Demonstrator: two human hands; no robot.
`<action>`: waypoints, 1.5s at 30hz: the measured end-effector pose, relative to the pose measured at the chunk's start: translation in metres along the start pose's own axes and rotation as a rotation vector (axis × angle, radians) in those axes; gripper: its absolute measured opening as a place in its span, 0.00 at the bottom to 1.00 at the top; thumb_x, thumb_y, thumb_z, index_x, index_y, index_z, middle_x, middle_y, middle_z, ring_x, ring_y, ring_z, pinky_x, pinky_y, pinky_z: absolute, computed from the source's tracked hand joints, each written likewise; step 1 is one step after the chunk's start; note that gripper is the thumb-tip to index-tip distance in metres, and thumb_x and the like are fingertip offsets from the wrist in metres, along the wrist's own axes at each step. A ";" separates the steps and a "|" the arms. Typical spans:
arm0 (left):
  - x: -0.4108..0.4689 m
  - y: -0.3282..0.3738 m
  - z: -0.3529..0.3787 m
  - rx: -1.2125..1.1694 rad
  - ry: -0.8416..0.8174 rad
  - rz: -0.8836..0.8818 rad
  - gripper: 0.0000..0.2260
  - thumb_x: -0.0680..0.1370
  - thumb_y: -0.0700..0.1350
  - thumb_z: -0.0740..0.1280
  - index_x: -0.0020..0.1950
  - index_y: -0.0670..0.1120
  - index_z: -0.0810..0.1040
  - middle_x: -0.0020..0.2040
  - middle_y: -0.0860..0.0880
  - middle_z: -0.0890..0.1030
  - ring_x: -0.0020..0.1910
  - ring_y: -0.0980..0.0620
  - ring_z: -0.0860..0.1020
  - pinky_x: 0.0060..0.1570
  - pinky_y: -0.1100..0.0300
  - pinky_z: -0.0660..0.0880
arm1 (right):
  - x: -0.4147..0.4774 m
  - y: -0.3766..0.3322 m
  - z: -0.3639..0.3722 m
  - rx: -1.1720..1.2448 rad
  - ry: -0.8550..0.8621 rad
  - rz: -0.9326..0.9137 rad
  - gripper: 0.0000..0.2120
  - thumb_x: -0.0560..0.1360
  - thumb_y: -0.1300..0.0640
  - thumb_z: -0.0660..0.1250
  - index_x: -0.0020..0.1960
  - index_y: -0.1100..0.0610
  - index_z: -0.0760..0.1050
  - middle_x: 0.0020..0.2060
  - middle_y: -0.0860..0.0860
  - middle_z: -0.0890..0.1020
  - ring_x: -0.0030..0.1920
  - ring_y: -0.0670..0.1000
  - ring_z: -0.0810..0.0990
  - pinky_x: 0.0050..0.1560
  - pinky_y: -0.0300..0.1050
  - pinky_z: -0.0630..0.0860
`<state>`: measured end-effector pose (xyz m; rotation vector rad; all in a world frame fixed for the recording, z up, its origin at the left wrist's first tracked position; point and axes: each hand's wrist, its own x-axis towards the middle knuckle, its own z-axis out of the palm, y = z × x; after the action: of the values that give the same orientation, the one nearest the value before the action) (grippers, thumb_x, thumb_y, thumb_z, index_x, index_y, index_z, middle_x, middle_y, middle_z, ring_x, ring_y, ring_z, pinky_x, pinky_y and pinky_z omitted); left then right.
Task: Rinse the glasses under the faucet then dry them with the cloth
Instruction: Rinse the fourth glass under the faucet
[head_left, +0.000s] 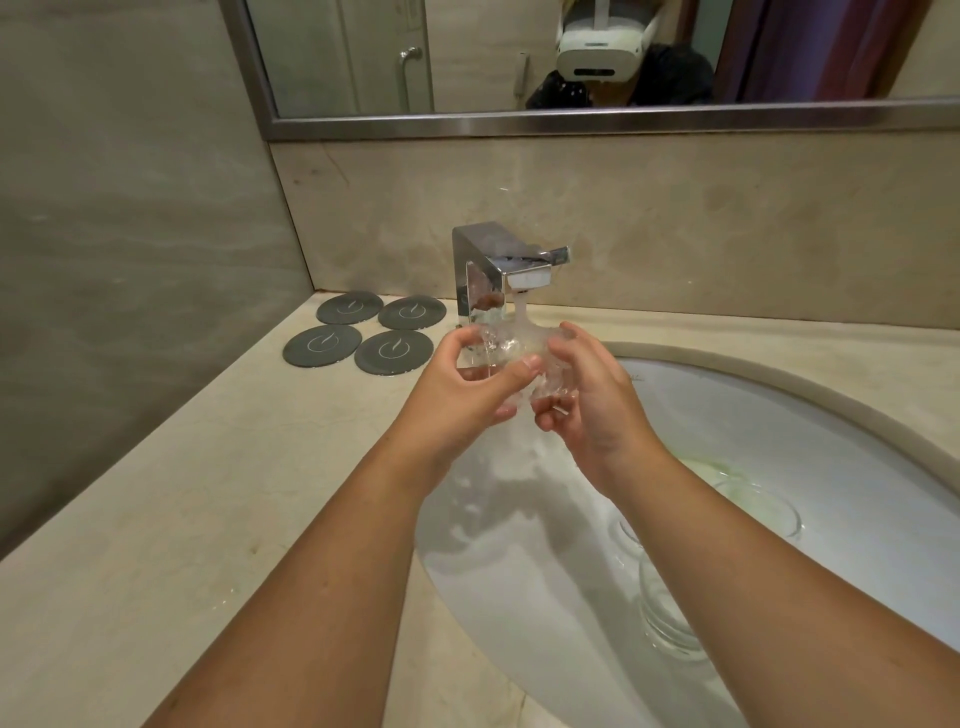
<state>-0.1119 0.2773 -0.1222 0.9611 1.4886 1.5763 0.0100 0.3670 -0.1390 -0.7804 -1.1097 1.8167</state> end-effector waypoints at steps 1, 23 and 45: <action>0.000 0.000 0.001 -0.003 -0.011 -0.005 0.34 0.68 0.57 0.84 0.70 0.57 0.74 0.60 0.46 0.87 0.63 0.49 0.85 0.58 0.54 0.84 | -0.001 -0.001 0.000 0.012 0.003 -0.007 0.21 0.81 0.52 0.71 0.72 0.51 0.75 0.51 0.53 0.82 0.30 0.50 0.74 0.28 0.44 0.70; -0.004 0.003 0.002 0.027 -0.056 0.041 0.31 0.73 0.49 0.83 0.71 0.62 0.72 0.65 0.52 0.83 0.60 0.56 0.86 0.64 0.51 0.81 | -0.005 -0.003 -0.001 0.010 0.010 -0.041 0.27 0.78 0.42 0.74 0.71 0.55 0.76 0.44 0.53 0.83 0.29 0.49 0.75 0.27 0.43 0.71; -0.005 0.006 0.002 0.058 -0.012 0.098 0.32 0.69 0.50 0.84 0.69 0.63 0.75 0.66 0.48 0.82 0.59 0.56 0.86 0.63 0.50 0.83 | -0.007 -0.004 0.002 -0.008 0.000 -0.057 0.22 0.80 0.44 0.73 0.72 0.45 0.76 0.47 0.52 0.84 0.28 0.49 0.73 0.29 0.43 0.68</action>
<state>-0.1077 0.2732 -0.1163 1.0900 1.5061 1.6009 0.0134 0.3609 -0.1338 -0.7459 -1.1287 1.7659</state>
